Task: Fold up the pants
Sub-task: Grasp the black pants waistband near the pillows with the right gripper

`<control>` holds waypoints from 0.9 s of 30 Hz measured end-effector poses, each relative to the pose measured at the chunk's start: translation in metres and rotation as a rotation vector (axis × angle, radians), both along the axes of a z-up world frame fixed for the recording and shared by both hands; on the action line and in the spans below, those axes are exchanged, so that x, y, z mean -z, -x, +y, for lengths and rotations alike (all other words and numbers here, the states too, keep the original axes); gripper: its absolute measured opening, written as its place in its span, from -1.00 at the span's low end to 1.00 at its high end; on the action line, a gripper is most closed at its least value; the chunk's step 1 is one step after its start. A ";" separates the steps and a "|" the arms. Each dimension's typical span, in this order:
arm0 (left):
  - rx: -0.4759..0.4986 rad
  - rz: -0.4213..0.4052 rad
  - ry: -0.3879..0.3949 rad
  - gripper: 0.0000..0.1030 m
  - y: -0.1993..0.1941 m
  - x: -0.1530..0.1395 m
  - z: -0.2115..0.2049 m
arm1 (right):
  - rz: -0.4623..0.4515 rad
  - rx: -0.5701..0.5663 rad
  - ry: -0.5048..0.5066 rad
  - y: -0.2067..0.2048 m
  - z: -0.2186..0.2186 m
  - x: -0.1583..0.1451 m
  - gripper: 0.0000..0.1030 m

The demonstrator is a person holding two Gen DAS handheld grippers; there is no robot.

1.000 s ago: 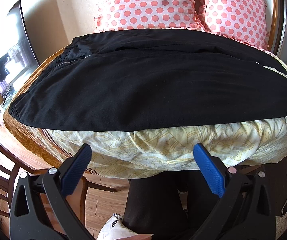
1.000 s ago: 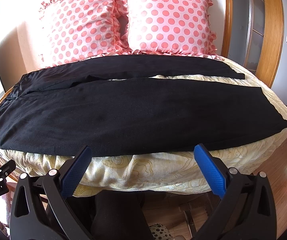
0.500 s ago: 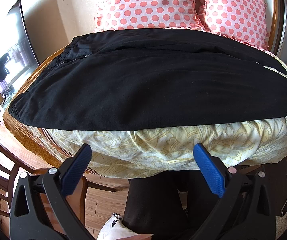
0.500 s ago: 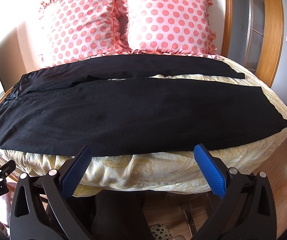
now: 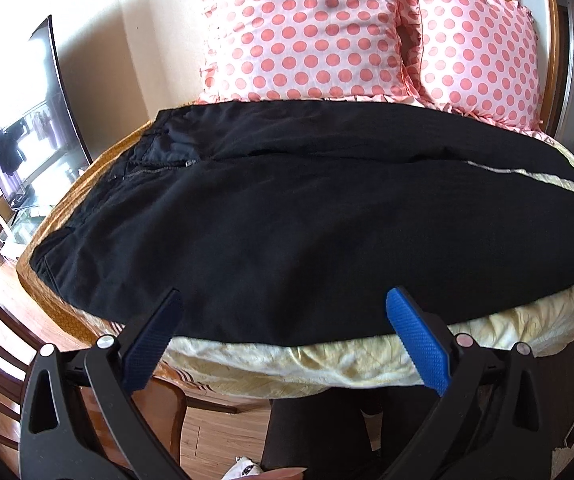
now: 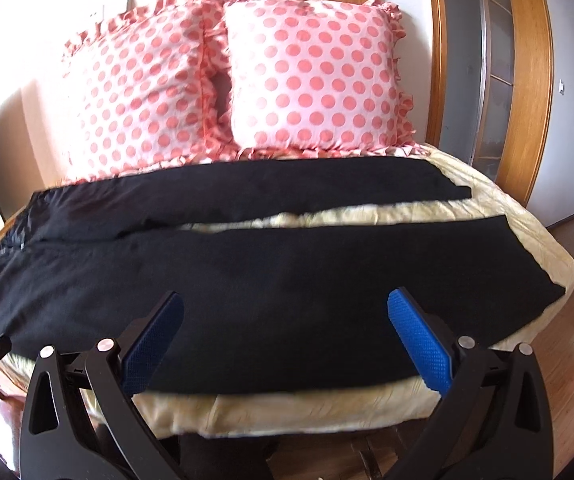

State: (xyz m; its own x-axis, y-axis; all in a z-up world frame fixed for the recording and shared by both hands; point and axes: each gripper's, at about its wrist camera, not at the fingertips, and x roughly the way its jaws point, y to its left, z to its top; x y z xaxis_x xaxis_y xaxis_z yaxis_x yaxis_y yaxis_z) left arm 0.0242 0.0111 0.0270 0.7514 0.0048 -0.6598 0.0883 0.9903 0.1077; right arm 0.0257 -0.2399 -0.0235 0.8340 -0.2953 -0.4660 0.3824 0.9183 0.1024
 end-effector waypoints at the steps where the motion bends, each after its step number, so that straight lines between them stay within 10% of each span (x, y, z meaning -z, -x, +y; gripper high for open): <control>1: -0.004 -0.021 -0.002 0.97 -0.006 -0.006 0.000 | -0.003 -0.004 -0.041 -0.008 -0.015 -0.008 0.97; 15: -0.035 -0.115 0.159 0.97 -0.110 -0.046 0.011 | 0.261 0.490 -0.184 -0.209 -0.244 -0.066 0.97; 23: -0.076 -0.057 0.220 0.96 -0.154 -0.031 0.023 | 0.381 0.645 -0.452 -0.287 -0.327 -0.007 0.13; 27: -0.075 -0.038 0.191 0.96 -0.166 -0.020 0.024 | 0.395 0.708 -0.415 -0.294 -0.331 0.003 0.13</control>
State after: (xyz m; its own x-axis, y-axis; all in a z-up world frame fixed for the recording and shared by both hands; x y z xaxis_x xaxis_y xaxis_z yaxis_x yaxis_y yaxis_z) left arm 0.1900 0.0351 0.0473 0.7781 -0.0609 -0.6252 0.0128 0.9966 -0.0812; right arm 0.3199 -0.5710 -0.0261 0.2787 -0.4226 -0.8624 0.9205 0.3737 0.1144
